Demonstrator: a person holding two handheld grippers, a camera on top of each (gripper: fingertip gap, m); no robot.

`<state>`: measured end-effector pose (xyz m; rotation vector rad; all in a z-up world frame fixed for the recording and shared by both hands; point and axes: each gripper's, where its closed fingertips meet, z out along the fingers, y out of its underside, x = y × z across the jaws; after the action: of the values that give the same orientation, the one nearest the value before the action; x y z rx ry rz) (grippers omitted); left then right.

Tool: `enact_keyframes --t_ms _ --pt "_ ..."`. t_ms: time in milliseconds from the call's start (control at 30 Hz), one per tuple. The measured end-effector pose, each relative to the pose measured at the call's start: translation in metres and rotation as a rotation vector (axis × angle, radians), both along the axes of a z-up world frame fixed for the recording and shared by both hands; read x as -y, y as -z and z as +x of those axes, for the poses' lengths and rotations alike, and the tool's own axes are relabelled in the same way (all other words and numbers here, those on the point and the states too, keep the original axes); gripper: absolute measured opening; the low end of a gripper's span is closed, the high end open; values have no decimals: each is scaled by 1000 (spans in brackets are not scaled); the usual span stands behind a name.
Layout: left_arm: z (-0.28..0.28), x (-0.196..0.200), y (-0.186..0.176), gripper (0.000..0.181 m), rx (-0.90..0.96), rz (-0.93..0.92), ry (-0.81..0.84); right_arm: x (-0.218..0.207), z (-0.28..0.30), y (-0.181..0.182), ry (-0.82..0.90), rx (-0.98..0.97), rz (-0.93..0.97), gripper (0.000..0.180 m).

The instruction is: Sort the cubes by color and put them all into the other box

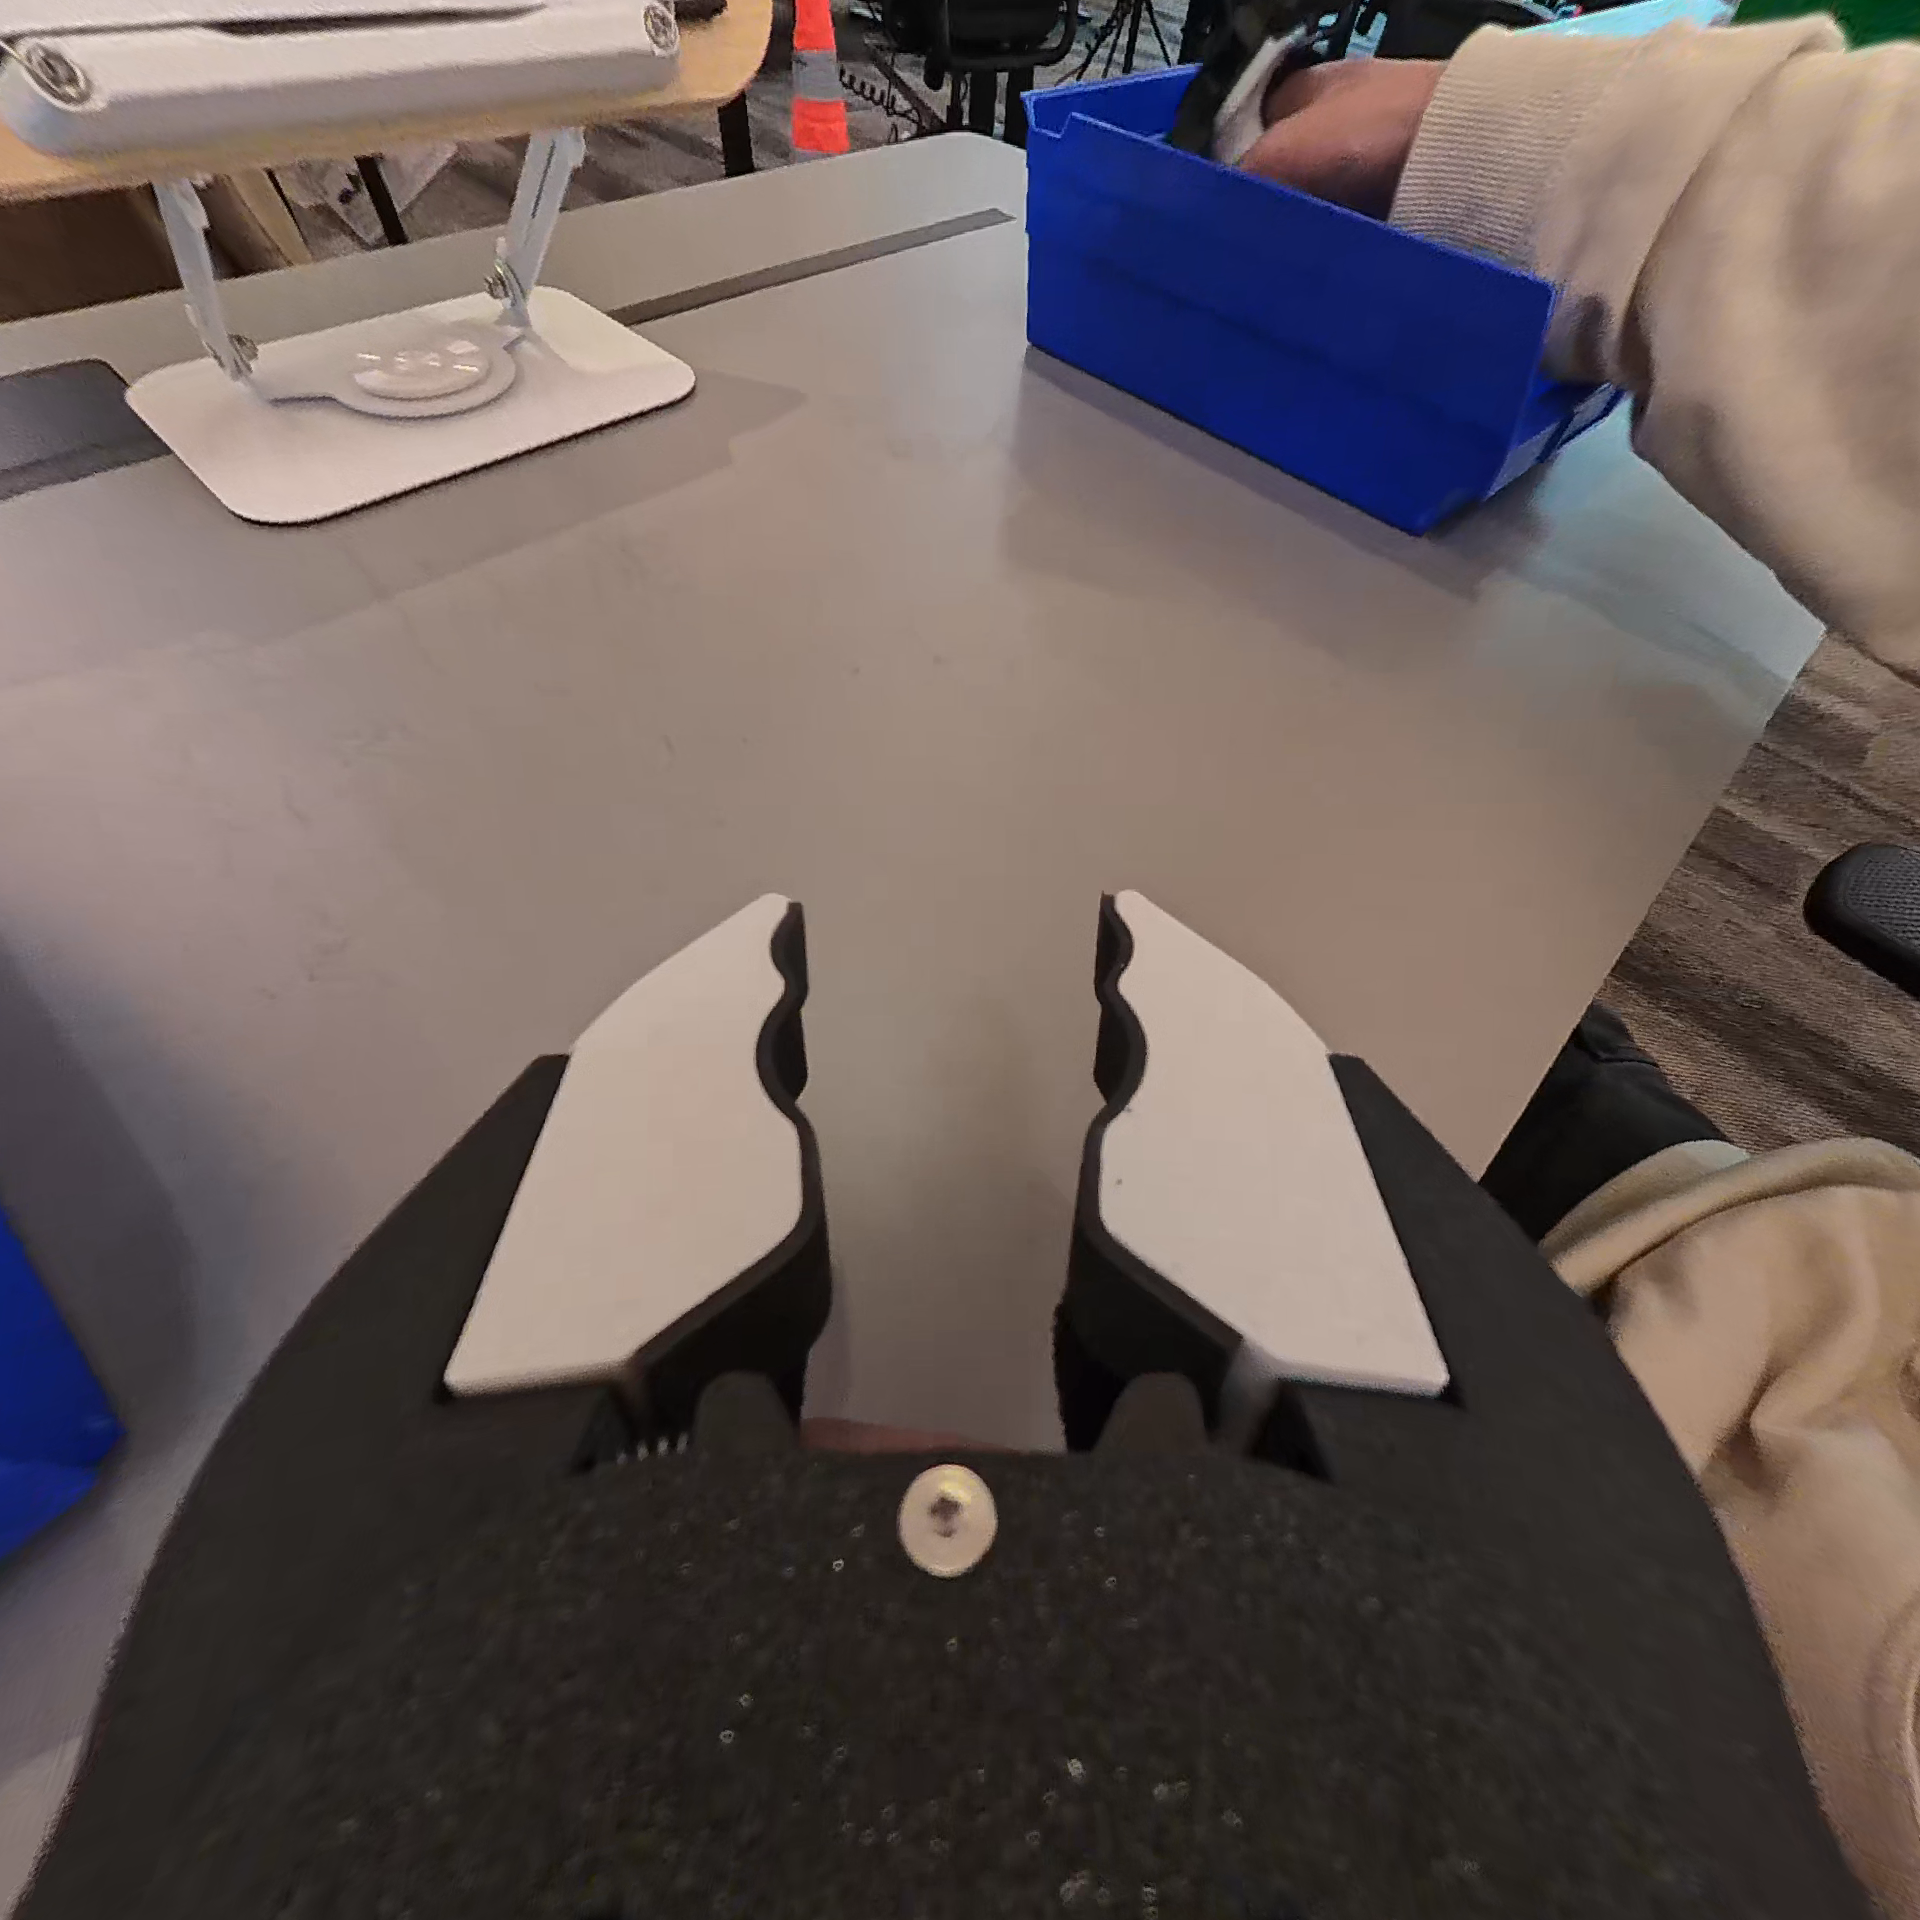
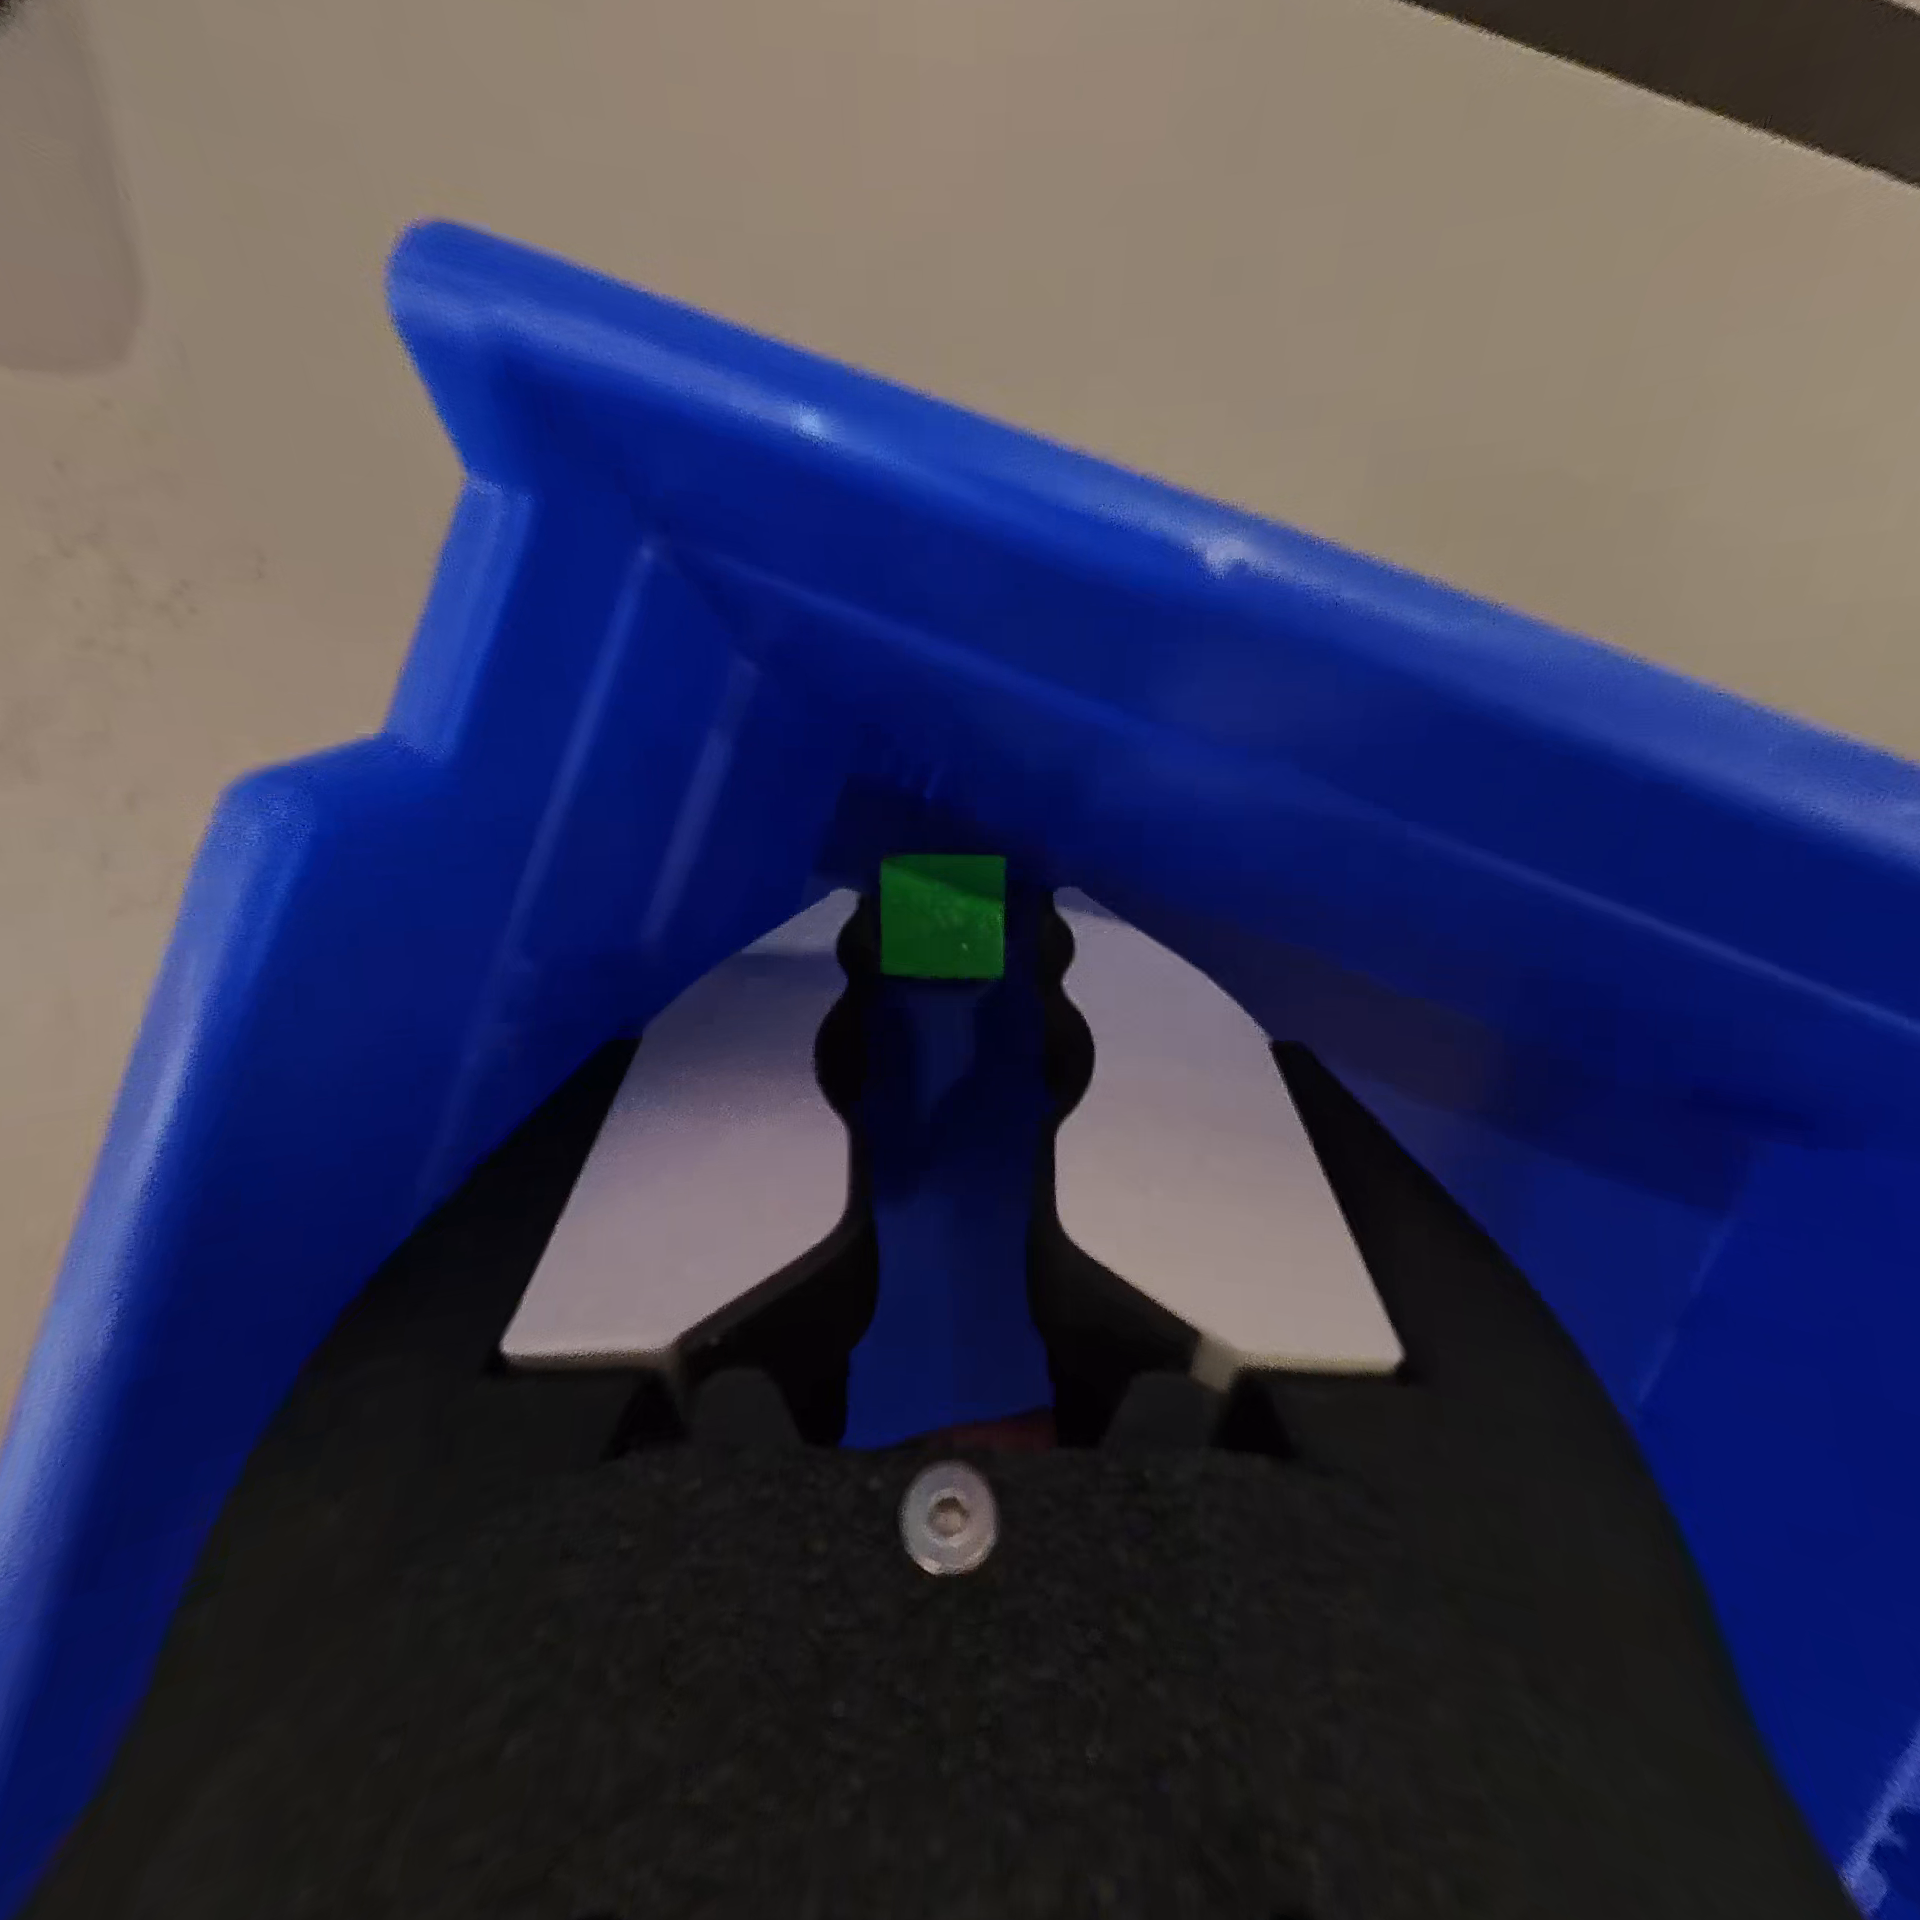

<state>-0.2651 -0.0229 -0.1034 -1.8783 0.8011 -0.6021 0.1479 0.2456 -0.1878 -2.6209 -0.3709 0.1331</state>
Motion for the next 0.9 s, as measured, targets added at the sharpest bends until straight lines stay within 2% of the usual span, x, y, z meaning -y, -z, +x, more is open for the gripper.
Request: enact_keyframes --t_ms 100,233,333,433,533,600,700,800,900 --pt "-1 1 -1 53 0 6 -2 6 14 -13 2 58 63 29" --pt "4 4 4 53 8 -27 19 22 20 -41 10 26 126 34" --pt "2 2 6 53 -24 -9 8 40 18 -88 40 7 244 37" --pt "-10 -3 -4 53 -37 52 -49 86 -33 -160 -27 -170 516 36" --pt "-24 -7 -8 54 -41 70 -116 166 -111 -191 -167 -363 717 34" --pt "-33 -7 -7 54 -51 52 -157 226 -165 -180 -266 -511 757 33" --pt "-55 1 -14 53 -77 60 -215 289 -213 -138 -310 -604 763 31" --pt "-102 4 -33 52 -139 130 -333 327 -242 -116 -413 -578 735 28" --pt "-155 -7 -44 52 -251 125 -402 336 -250 -102 -455 -473 754 27"
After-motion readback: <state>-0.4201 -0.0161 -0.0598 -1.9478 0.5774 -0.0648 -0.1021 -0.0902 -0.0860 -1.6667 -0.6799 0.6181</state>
